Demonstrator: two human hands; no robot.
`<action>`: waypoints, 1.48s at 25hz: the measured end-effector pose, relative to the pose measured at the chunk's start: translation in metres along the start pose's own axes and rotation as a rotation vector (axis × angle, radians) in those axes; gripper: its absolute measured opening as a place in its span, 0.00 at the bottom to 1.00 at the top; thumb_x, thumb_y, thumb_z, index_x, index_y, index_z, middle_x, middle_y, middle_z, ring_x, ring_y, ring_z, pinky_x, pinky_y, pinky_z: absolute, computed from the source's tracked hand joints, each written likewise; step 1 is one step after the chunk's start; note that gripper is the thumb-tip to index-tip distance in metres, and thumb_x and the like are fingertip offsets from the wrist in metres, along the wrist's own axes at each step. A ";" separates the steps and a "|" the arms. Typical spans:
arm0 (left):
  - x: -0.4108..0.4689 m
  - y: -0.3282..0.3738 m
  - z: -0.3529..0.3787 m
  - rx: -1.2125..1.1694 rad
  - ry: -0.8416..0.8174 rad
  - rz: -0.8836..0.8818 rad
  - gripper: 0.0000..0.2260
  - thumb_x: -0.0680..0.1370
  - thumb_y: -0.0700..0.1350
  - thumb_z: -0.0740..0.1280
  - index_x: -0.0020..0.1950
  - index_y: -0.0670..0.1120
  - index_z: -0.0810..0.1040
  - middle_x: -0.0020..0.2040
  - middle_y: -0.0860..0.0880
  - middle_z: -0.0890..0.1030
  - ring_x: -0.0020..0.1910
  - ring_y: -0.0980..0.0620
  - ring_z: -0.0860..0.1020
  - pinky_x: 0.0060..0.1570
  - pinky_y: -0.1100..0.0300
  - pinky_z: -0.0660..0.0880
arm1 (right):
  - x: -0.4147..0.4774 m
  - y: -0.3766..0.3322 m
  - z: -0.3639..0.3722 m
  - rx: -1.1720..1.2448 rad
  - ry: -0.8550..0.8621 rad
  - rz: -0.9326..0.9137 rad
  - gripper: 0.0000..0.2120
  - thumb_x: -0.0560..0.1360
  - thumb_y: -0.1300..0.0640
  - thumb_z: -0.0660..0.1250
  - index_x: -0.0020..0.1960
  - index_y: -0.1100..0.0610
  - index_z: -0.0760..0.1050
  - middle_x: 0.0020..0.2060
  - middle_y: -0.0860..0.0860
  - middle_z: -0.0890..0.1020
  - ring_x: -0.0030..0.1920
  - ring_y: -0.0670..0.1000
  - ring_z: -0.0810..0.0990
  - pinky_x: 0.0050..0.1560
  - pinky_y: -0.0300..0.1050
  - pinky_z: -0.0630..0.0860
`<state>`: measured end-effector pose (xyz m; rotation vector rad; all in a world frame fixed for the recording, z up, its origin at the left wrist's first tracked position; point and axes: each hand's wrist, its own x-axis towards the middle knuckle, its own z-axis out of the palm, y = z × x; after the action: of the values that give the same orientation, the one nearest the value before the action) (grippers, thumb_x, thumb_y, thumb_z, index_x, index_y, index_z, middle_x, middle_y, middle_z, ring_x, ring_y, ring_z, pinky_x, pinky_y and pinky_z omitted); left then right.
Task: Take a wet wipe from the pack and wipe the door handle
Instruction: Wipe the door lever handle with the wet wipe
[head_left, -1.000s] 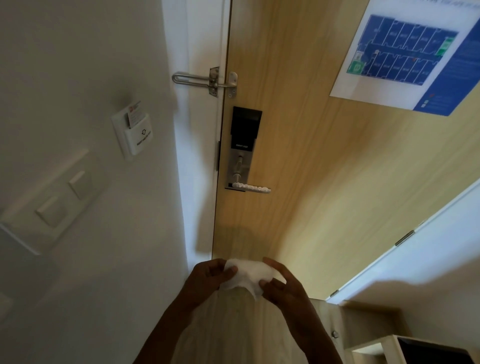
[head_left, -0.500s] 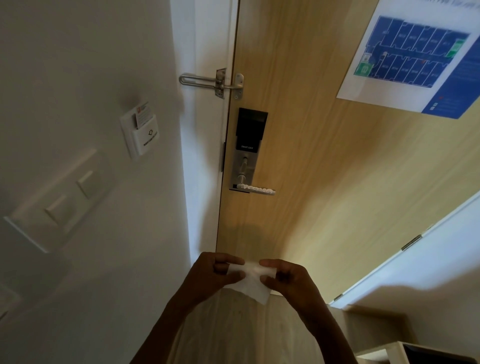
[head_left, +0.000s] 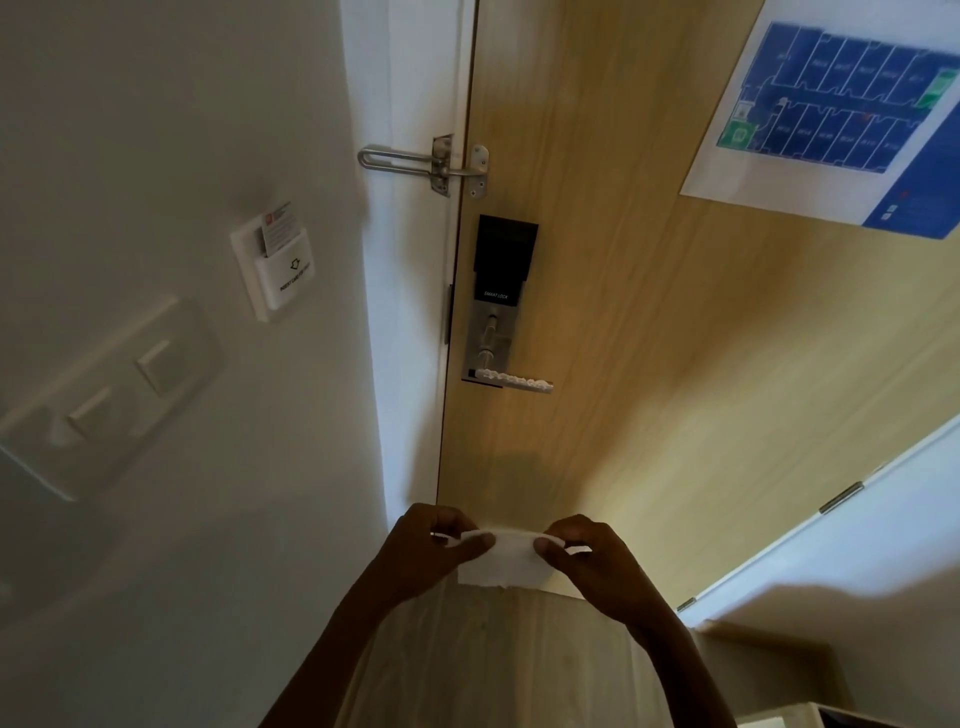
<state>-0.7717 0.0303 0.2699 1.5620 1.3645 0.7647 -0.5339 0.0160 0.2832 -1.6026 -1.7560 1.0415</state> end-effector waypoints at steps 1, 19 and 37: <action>0.001 0.003 0.002 -0.020 -0.015 -0.009 0.05 0.72 0.53 0.73 0.39 0.54 0.82 0.36 0.56 0.82 0.40 0.58 0.82 0.40 0.69 0.78 | 0.002 0.003 -0.002 0.022 -0.010 0.004 0.04 0.76 0.51 0.68 0.45 0.48 0.81 0.48 0.47 0.82 0.49 0.46 0.80 0.46 0.35 0.76; 0.031 0.045 0.057 -0.281 0.168 -0.171 0.09 0.73 0.46 0.73 0.51 0.43 0.84 0.44 0.47 0.87 0.41 0.50 0.86 0.42 0.57 0.83 | 0.047 0.036 -0.053 0.610 -0.276 0.231 0.28 0.67 0.42 0.74 0.62 0.54 0.75 0.56 0.55 0.82 0.57 0.57 0.80 0.58 0.57 0.78; 0.211 0.017 -0.041 -0.388 0.248 -0.172 0.06 0.77 0.38 0.67 0.51 0.47 0.81 0.47 0.44 0.84 0.45 0.47 0.83 0.44 0.59 0.79 | 0.182 -0.023 -0.052 -0.076 0.486 -0.290 0.16 0.80 0.65 0.59 0.65 0.56 0.75 0.63 0.48 0.79 0.64 0.41 0.75 0.64 0.36 0.71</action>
<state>-0.7587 0.2451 0.2800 1.0597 1.4043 1.0690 -0.5313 0.2042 0.3118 -1.4353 -1.6336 0.4084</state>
